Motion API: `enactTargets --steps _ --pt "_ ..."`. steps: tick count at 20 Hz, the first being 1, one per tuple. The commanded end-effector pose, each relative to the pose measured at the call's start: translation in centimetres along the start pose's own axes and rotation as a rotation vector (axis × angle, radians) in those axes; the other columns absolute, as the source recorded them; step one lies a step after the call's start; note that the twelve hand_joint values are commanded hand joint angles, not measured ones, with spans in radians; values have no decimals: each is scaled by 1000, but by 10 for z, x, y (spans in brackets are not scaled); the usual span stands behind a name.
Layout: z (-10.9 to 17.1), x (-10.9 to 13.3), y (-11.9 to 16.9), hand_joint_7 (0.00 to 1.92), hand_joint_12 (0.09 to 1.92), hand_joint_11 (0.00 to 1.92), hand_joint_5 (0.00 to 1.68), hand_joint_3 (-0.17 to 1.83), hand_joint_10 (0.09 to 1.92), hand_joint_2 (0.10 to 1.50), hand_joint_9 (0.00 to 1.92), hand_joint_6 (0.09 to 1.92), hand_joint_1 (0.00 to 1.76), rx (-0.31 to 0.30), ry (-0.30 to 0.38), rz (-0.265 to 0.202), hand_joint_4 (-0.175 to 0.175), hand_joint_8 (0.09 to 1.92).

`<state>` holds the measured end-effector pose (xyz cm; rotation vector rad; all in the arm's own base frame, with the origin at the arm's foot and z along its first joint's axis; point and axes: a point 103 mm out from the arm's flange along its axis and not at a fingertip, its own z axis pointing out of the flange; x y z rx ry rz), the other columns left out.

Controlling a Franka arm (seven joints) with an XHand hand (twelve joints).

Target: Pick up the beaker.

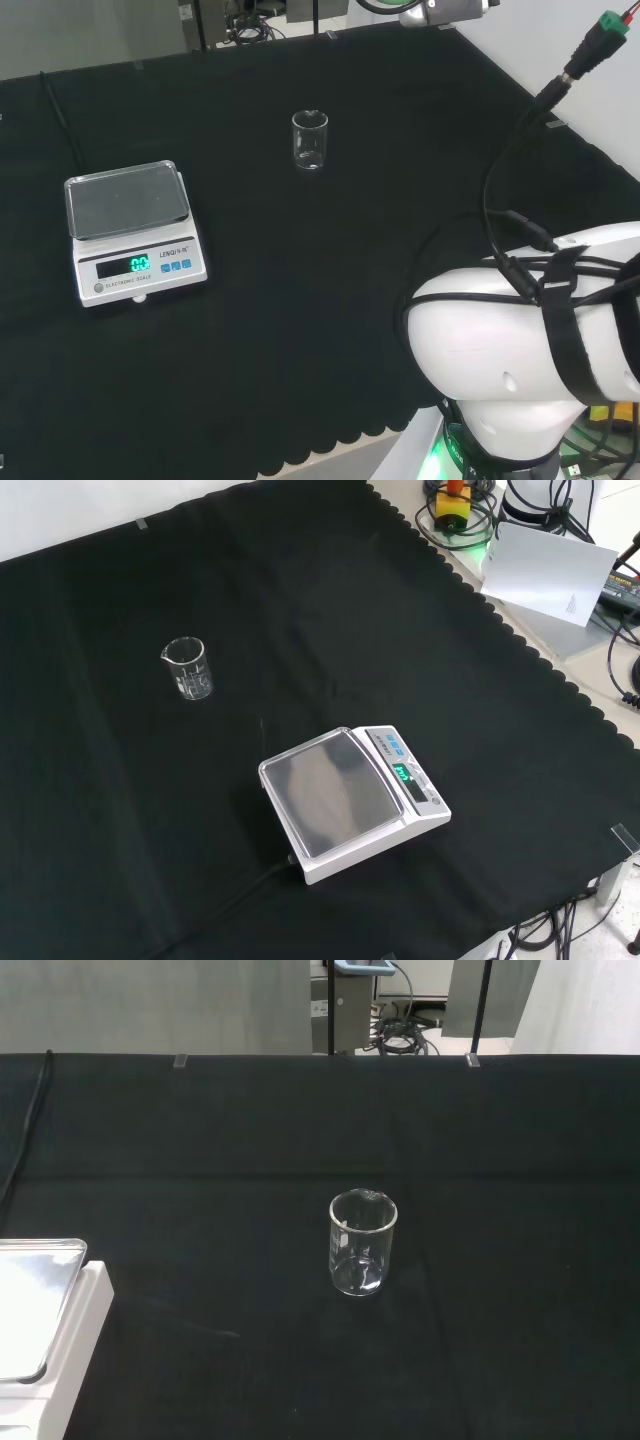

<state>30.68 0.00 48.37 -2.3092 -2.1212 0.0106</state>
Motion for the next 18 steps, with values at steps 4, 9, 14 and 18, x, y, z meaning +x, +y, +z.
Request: enactTargets --steps 4,9,14,18 --pt "1 0 0 151 1487 2 182 291 815 674 287 87 544 -12 -14 2 -9 748" --pt "3 0 5 153 1486 0 187 290 818 677 285 87 544 -12 -17 9 -10 744" --pt "30 1 46 154 1485 0 187 287 821 677 283 87 545 42 -50 2 -10 741" --pt "56 -3 86 154 1484 0 187 286 823 678 282 87 546 71 -41 -9 -10 739"
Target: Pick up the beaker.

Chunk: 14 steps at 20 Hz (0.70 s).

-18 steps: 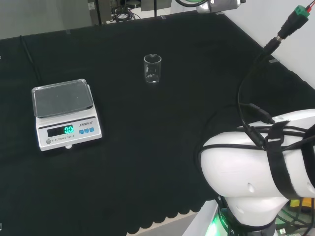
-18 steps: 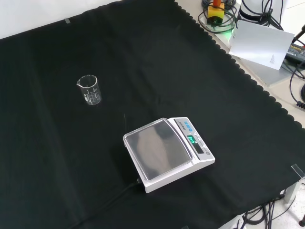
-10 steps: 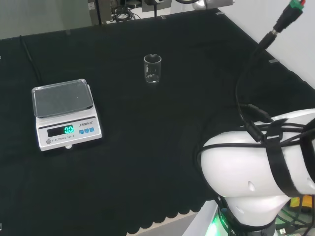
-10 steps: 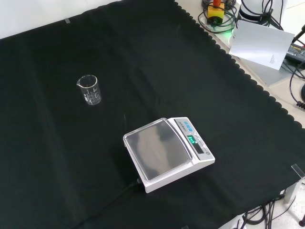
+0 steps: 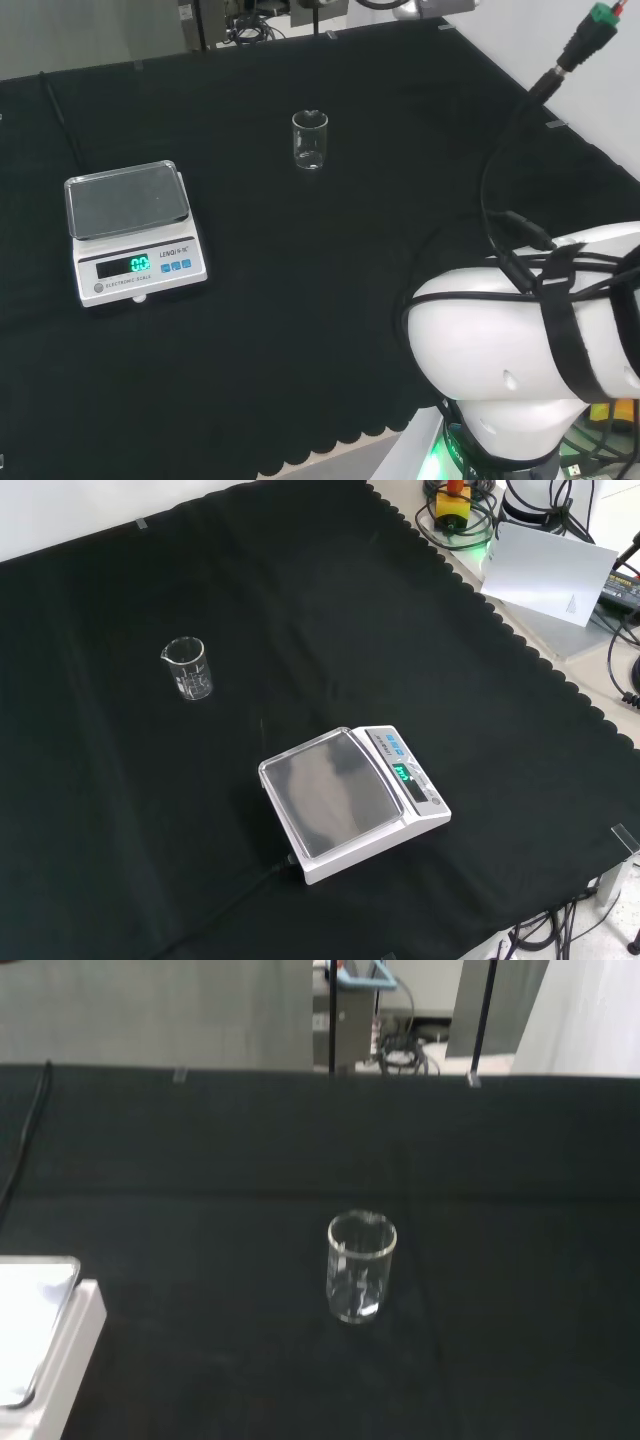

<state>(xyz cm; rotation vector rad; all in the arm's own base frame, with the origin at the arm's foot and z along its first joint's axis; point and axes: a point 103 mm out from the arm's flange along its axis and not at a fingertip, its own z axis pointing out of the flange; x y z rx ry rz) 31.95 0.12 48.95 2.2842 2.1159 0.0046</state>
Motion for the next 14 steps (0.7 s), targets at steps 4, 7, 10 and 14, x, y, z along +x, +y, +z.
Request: enactTargets --steps 4,7,10,14 --pt "98 -11 112 155 1482 0 186 284 824 678 282 87 546 134 -25 -12 -10 738" --pt "120 -17 140 155 1477 0 184 282 826 679 281 87 549 148 -17 -15 -11 735" --pt "144 -23 165 152 1467 0 180 279 828 680 278 87 552 163 -11 -16 -12 731" --pt "177 -32 193 139 1443 0 167 272 828 683 262 87 553 185 6 -10 -11 723"
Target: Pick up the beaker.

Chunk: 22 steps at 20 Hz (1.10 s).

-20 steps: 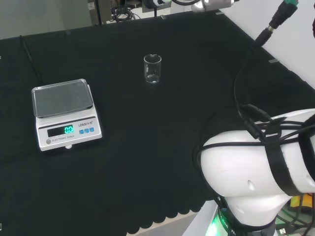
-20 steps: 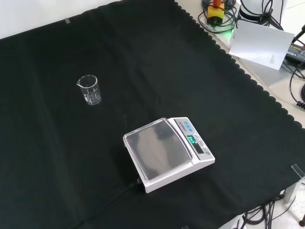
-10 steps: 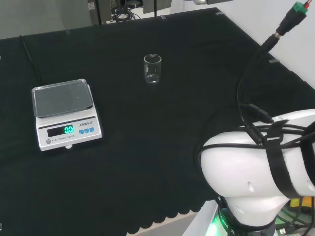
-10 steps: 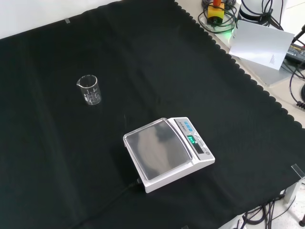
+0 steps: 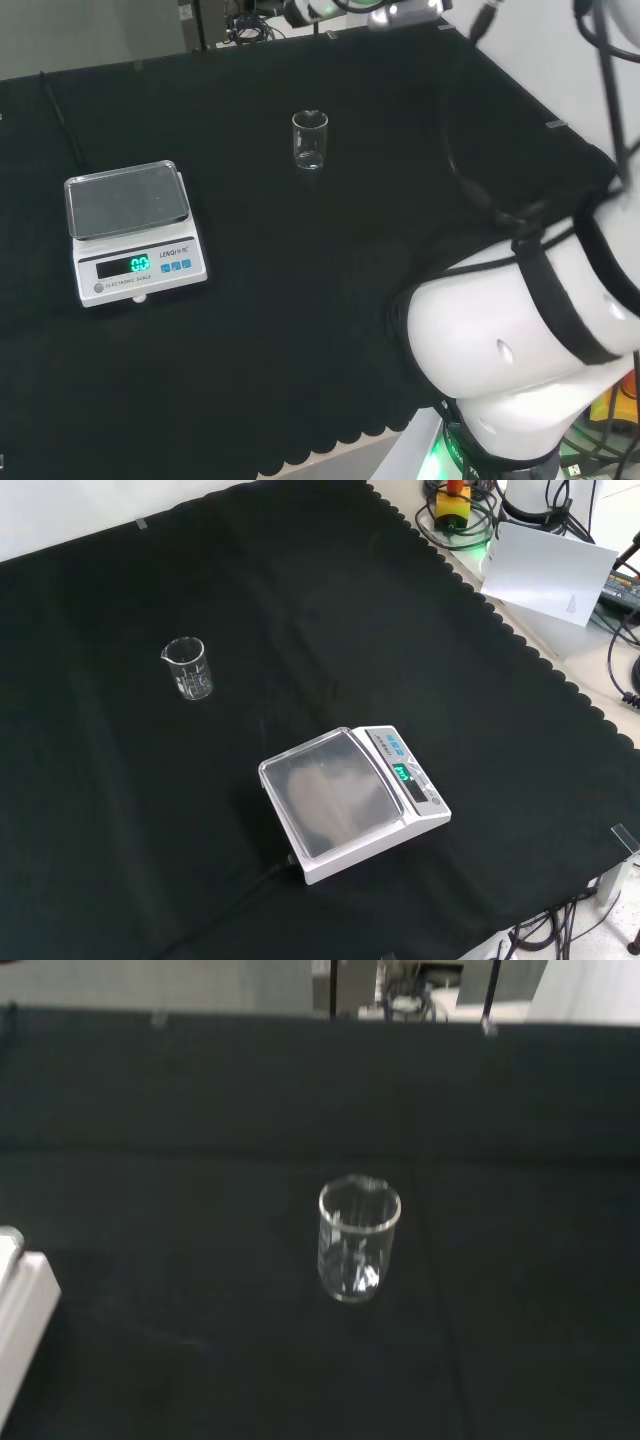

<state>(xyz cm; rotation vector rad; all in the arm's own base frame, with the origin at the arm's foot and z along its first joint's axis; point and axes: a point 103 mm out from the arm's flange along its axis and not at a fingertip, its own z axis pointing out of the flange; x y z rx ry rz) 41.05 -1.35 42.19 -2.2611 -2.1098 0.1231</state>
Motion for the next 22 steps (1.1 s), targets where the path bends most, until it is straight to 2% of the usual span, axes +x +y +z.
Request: enactTargets --steps 1,5,10,17,22 --pt "103 -26 120 130 1432 0 162 270 829 685 254 87 553 82 23 -1 -11 720" --pt "140 -30 147 96 1395 0 144 261 832 687 219 87 553 125 51 7 -7 708" --pt "178 -31 173 81 1380 0 128 255 836 687 201 87 548 180 40 9 -4 703" --pt "206 -31 215 66 1376 0 113 250 839 686 190 87 542 219 41 1 -2 697" --pt "222 -30 232 64 1374 0 110 248 841 686 187 87 541 249 30 -1 -1 696"
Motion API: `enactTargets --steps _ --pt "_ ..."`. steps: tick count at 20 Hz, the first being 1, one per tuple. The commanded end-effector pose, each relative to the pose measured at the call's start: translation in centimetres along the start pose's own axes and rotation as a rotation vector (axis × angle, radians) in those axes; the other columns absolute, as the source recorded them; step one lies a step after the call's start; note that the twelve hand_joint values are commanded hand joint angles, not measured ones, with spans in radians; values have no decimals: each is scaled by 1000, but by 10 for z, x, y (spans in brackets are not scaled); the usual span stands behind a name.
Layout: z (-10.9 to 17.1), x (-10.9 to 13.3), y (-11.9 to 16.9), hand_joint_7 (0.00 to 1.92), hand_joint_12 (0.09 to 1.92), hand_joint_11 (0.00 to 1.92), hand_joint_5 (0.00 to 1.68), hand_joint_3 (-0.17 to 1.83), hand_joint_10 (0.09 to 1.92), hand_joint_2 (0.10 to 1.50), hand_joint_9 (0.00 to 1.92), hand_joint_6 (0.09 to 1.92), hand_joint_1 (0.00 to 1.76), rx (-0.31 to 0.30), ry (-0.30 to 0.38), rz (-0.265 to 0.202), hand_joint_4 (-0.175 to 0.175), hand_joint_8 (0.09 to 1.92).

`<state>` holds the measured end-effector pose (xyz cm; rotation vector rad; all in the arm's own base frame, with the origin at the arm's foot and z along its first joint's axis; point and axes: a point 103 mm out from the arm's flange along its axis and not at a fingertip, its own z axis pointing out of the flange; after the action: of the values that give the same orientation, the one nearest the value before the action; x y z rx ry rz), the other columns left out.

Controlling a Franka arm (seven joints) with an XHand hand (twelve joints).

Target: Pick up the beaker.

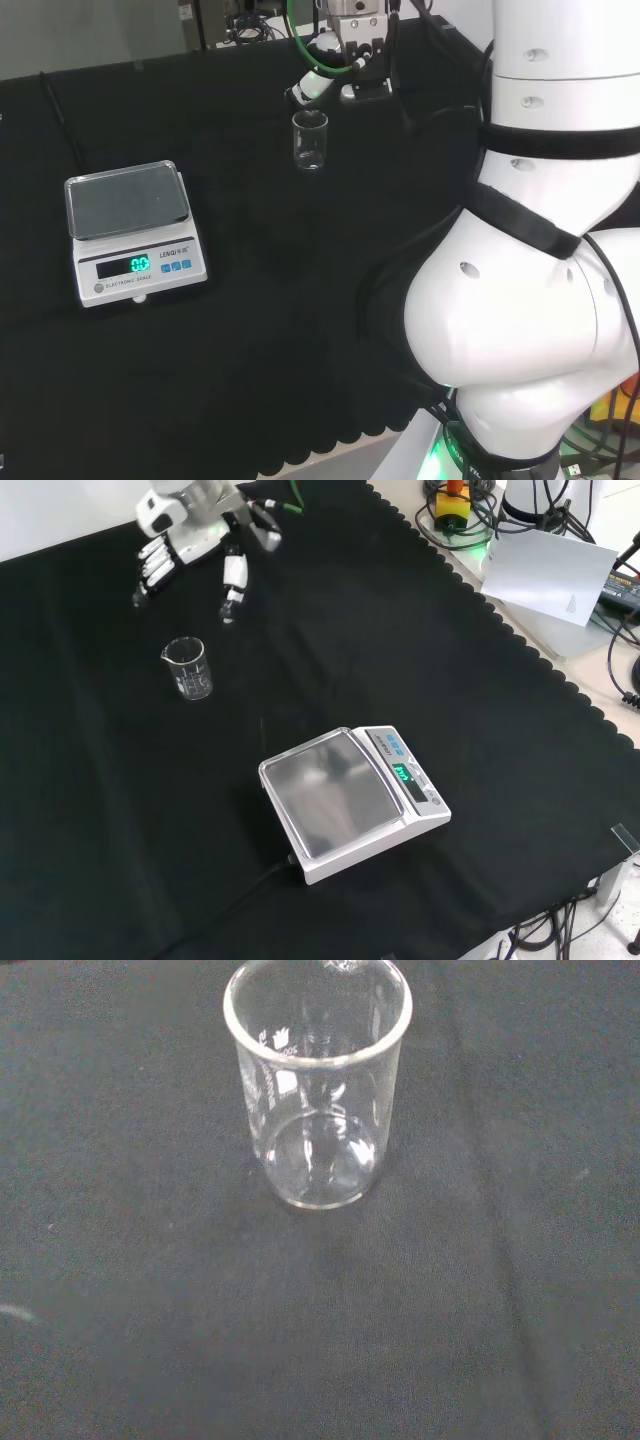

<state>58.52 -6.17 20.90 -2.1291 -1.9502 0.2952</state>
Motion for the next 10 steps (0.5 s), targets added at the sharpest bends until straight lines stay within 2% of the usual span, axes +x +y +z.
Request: enactTargets --steps 1,10 --pt "20 0 43 64 1374 0 110 248 841 686 186 87 540 31 -14 -12 -1 695" --pt "49 6 54 65 1371 0 113 245 844 687 183 87 539 89 -18 -17 -1 696"
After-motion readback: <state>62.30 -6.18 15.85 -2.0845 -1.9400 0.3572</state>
